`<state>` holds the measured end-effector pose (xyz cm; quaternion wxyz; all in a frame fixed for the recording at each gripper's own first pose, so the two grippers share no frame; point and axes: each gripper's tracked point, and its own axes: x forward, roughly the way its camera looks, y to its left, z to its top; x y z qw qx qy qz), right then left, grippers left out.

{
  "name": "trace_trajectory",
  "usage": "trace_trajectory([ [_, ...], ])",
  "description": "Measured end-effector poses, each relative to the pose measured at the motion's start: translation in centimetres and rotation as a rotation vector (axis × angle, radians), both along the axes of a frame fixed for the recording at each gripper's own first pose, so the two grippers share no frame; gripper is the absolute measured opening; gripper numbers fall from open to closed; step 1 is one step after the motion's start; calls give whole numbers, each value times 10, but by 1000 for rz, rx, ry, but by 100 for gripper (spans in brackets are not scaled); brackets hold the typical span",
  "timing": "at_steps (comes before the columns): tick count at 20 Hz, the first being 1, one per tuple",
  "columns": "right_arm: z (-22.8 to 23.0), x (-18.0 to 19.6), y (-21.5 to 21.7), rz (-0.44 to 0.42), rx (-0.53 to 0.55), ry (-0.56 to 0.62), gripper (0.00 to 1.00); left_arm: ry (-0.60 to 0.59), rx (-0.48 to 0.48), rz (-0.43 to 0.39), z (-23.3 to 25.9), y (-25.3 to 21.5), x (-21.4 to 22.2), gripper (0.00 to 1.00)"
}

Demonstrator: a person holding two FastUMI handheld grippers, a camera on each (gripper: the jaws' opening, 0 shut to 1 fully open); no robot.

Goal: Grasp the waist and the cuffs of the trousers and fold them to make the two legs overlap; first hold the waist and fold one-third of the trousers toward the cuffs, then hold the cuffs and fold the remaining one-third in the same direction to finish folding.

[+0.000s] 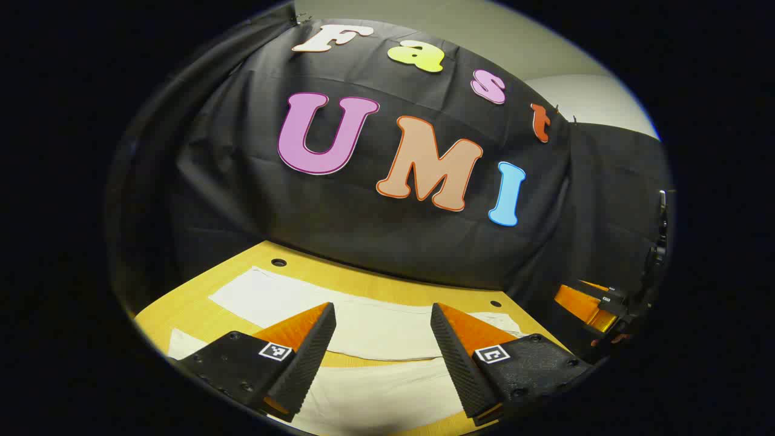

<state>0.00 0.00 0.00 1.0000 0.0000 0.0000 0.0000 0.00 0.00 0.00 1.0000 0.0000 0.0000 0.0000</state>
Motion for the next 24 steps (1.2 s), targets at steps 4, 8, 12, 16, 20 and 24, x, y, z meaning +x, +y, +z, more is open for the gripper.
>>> trace_trajectory([
  [4, -5, -2, -4, 1, -16, 9, 97, 7, 9, 8, -6, -2, -2, 94],
  [8, -9, -4, -2, 13, -19, 16, 97, 20, 11, 7, -14, -6, -7, 94],
  [12, -11, -4, -1, 19, -25, 17, 97, 34, 25, 17, -19, -7, -10, 94],
  [16, -16, -3, 0, 27, -24, 27, 97, 43, 55, 31, -22, -1, -12, 94],
  [20, -20, -3, 3, 33, -23, 35, 97, 89, 160, 12, -33, 10, -16, 93],
  [24, -24, -6, 4, 33, -25, 43, 97, 230, 275, -108, -71, 20, -37, 93],
])
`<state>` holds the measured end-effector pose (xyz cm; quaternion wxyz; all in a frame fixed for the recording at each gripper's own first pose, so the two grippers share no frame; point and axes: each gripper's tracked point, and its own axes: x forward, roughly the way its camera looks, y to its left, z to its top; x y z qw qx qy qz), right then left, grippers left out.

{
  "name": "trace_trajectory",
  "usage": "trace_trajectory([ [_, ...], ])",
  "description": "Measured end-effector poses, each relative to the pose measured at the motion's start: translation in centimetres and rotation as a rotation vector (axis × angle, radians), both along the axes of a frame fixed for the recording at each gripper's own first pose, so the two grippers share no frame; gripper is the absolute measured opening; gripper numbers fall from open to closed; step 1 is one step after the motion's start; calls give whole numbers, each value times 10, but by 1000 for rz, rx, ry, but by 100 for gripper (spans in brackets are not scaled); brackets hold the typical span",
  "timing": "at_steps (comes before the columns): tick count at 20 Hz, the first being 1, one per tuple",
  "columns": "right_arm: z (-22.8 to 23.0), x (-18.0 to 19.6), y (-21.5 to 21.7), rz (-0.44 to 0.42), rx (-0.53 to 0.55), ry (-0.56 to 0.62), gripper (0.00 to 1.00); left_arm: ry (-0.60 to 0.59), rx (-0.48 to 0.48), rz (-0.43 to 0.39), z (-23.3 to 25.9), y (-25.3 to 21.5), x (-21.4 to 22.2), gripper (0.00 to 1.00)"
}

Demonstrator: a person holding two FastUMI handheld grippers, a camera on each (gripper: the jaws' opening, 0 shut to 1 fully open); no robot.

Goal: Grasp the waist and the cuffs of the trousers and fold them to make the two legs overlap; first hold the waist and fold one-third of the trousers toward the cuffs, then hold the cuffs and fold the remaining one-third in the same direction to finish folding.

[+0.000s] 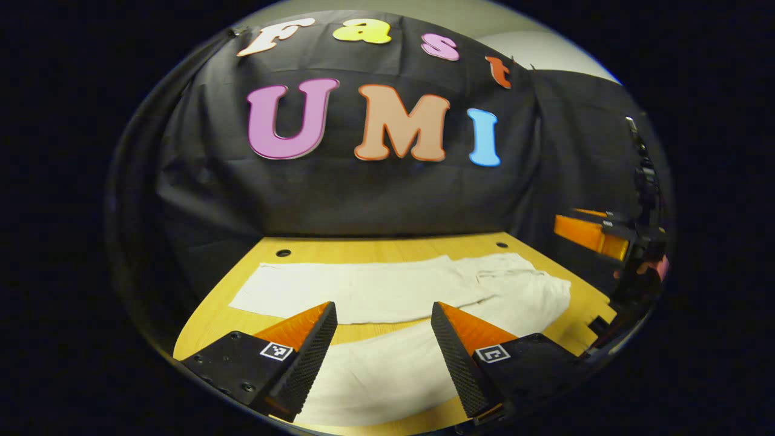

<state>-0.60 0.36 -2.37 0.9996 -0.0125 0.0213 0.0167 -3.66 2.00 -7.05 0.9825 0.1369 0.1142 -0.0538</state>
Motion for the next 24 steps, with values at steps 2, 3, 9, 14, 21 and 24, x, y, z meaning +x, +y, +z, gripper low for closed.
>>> trace_trajectory([
  [2, -3, -1, 1, 0, 0, 4, 97, 115, 45, -65, -26, 7, -16, 93],
  [3, -6, -2, 1, 0, -3, 9, 97, 182, 77, -90, -42, 16, -25, 92],
  [9, -15, -6, 1, -1, -21, 30, 97, 573, 332, -242, -123, 76, -79, 91],
  [14, -19, -7, -3, -11, -45, 37, 97, 781, 467, -306, -145, 113, -105, 90],
  [21, -26, -9, -15, -46, -56, 55, 97, 933, 598, -364, -164, 145, -120, 86],
  [24, -27, -7, -21, -60, -61, 58, 97, 974, 623, -370, -167, 146, -119, 83],
])
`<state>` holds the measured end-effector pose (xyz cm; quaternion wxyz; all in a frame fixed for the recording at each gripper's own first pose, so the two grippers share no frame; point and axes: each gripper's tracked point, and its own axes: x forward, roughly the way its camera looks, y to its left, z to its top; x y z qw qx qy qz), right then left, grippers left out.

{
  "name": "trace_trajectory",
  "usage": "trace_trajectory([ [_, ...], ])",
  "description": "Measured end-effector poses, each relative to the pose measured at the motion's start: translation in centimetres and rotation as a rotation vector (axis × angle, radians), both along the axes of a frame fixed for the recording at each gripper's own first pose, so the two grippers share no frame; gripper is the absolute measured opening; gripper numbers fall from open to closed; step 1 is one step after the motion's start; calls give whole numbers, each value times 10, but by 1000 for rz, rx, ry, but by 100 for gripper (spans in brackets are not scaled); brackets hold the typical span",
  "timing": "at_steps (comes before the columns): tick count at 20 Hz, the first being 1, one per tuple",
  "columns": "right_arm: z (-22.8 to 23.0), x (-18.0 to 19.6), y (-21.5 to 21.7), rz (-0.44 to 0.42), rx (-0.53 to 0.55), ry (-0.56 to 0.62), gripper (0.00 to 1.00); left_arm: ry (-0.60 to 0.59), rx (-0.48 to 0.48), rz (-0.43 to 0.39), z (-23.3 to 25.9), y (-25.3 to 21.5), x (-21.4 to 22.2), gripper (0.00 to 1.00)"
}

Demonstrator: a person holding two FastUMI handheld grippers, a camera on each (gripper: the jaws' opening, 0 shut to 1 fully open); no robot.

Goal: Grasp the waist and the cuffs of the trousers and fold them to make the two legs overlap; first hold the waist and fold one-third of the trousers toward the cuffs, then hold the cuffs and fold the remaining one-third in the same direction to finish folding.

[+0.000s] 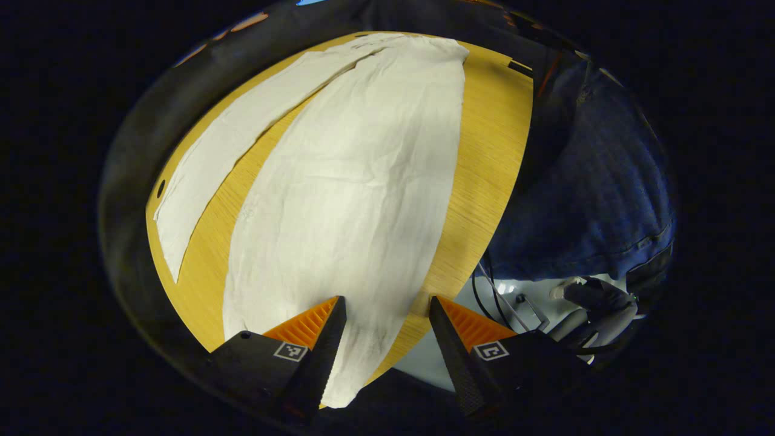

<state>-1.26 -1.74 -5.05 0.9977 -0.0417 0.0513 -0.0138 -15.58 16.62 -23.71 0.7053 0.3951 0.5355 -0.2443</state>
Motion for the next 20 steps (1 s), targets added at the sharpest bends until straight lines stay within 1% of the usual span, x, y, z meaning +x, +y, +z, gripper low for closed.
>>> trace_trajectory([
  [2, -1, 1, -3, -7, -5, 6, 97, 29, 3, 24, -4, 3, -2, 83],
  [3, -3, 1, -4, -9, -9, 10, 97, 35, -1, 13, -3, 1, -1, 84],
  [5, -5, 1, -6, -9, -16, 16, 97, 52, 13, -13, -5, 3, 3, 84],
  [7, -8, 3, -8, -4, -21, 24, 97, 63, 29, -24, -5, 4, 3, 82],
  [8, -9, 4, -8, 1, -19, 27, 97, 69, 40, -32, -4, 5, 4, 80],
  [9, -11, 4, -7, 7, -17, 32, 97, 73, 59, -44, -2, 7, 9, 75],
  [10, -14, 5, -7, 14, -18, 39, 97, 76, 65, -52, 0, 8, 14, 48],
  [11, -17, 4, -7, 19, -22, 45, 97, 74, 84, -55, 1, 10, 18, 39],
  [12, -19, 4, -5, 28, -25, 51, 97, 59, 94, -56, 3, 11, 25, 23],
  [14, -26, 4, -4, 52, -35, 66, 98, 61, 86, -51, -1, 13, 27, 0],
  [16, -35, 2, -2, 92, -50, 92, 97, 84, 81, -66, 1, 14, 23, 0],
  [18, -49, -1, -2, 149, -73, 137, 97, 105, 71, -58, 2, 14, 21, 0],
  [20, -68, -6, -10, 203, -130, 192, 97, 122, 72, -54, 2, 14, 20, 0],
])
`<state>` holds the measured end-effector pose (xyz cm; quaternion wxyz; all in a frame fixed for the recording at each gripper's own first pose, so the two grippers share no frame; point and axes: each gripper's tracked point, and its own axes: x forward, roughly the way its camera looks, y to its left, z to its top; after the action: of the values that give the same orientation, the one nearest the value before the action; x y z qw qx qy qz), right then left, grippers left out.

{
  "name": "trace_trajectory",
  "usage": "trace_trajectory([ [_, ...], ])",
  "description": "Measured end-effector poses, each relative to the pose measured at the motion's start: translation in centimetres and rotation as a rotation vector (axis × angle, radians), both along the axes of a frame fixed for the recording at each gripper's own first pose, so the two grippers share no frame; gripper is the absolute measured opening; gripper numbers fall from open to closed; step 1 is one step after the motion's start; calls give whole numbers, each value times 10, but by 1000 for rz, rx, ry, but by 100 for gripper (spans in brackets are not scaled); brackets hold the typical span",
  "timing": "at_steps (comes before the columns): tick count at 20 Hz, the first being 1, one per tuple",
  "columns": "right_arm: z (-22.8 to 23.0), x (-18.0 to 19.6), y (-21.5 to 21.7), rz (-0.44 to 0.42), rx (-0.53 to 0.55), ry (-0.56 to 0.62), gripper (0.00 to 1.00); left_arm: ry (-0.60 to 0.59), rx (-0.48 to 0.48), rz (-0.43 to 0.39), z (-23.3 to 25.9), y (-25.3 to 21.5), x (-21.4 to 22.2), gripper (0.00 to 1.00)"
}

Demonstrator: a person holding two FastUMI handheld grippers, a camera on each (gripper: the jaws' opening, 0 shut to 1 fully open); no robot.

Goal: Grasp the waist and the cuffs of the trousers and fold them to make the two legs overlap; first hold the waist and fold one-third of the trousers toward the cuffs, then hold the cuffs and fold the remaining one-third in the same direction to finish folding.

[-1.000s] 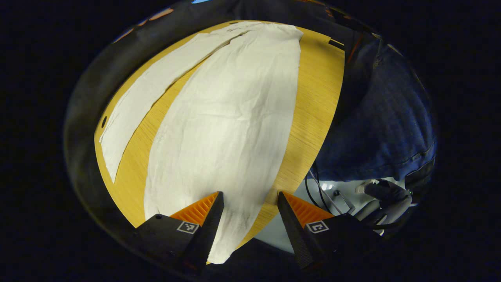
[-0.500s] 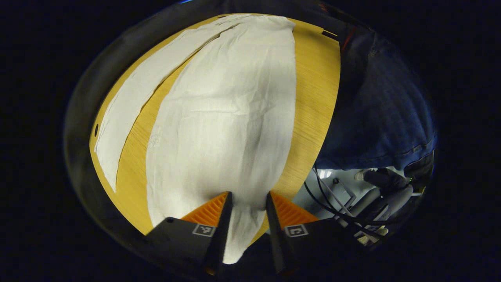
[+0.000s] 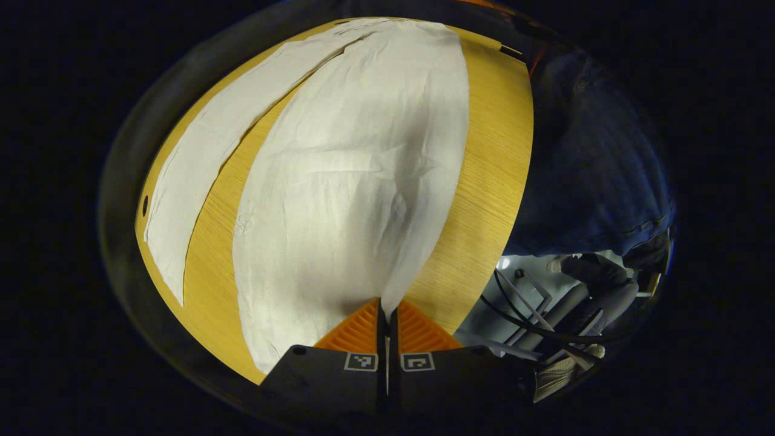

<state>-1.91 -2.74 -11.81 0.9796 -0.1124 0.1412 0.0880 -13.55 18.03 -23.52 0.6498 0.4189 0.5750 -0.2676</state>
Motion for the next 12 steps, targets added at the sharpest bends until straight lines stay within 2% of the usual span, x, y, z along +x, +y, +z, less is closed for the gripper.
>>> trace_trajectory([
  [9, -87, -26, -41, 301, -291, 317, 99, 54, 5, 5, -2, 0, 2, 0],
  [12, -127, -40, -52, 406, -394, 469, 97, 64, 8, 2, -3, -1, 3, 0],
])
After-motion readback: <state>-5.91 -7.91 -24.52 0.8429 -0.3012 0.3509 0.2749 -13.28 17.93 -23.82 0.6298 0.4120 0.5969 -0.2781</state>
